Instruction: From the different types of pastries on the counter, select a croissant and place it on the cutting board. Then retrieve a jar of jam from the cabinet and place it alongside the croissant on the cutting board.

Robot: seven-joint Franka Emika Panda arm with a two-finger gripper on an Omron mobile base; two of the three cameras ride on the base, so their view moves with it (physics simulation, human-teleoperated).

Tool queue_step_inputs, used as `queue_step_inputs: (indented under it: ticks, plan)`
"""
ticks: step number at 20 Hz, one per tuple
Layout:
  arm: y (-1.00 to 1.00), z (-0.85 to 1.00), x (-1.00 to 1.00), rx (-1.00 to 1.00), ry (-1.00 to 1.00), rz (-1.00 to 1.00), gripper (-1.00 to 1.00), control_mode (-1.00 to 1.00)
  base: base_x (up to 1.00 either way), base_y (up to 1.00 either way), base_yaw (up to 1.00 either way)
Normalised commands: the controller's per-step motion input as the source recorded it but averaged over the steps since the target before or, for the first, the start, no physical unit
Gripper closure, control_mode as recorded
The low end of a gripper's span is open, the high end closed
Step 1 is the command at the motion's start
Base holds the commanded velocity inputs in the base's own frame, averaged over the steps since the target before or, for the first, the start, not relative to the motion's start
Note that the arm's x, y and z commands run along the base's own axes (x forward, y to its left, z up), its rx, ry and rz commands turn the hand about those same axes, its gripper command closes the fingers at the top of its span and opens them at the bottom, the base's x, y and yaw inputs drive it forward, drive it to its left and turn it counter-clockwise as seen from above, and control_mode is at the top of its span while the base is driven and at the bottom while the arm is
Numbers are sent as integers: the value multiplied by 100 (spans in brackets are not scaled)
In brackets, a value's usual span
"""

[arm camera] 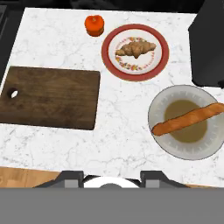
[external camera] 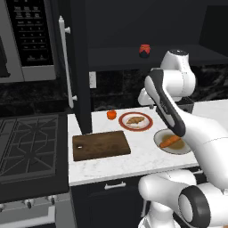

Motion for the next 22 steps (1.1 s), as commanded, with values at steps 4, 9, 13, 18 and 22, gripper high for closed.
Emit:
queue_step_inputs:
  ticks: [4, 9, 13, 18, 22]
  plan:
    - [-1, 6, -6, 0, -10, -1, -100, -100, 0, 0, 0]
    - [-3, 59, -1, 0, -26, -5, -100, -100, 0, 0, 0]
    - [-13, 87, 0, 0, -28, -11, -100, -100, 0, 0, 0]
    - [-15, 77, 0, 0, -24, -11, -100, -100, 0, 0, 0]
    - [-7, 50, 0, 0, -16, -17, -100, -100, 0, 0, 0]
